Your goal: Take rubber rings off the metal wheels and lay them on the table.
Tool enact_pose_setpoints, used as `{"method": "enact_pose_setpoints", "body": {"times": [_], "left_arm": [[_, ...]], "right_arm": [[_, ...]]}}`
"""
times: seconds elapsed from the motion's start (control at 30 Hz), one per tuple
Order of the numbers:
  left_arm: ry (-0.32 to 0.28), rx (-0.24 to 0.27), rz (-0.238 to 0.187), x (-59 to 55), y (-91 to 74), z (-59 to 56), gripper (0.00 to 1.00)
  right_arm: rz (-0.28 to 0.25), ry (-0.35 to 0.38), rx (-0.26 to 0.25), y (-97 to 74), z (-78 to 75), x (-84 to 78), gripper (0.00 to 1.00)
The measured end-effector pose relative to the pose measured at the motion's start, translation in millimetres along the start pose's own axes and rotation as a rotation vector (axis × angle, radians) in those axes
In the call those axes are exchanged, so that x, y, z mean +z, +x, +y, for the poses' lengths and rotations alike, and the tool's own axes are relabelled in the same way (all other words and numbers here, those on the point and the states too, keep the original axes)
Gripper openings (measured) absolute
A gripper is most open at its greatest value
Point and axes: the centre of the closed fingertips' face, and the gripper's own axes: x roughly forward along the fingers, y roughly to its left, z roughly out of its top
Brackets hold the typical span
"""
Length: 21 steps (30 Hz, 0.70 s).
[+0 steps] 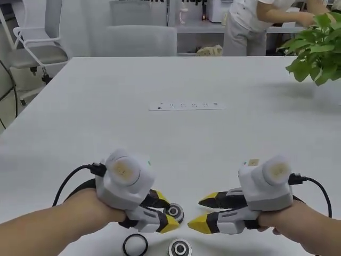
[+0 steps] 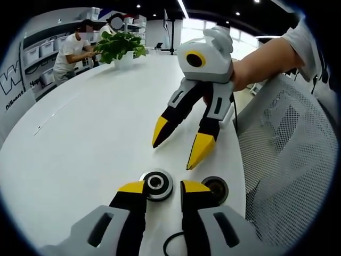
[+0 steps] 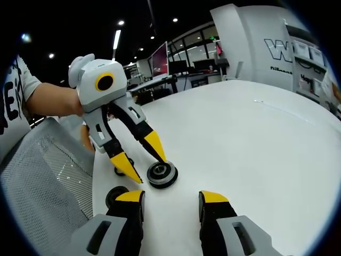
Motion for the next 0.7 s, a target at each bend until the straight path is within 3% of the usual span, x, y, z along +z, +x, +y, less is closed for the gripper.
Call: {"method": "enact_pose_setpoints", "body": {"times": [0.33, 0.7], "left_arm": [[0.007, 0.028, -0.003, 0.2, 1.5, 6.8, 0.12], [0.002, 0.042, -0.016, 0.9, 2.5, 7.4, 0.12]], "right_arm": [[0.002, -0.002, 0.003, 0.7, 0.4, -0.9, 0.38], [0.004, -0.006, 0.004, 2.3, 1.2, -0.7, 0.38]]}}
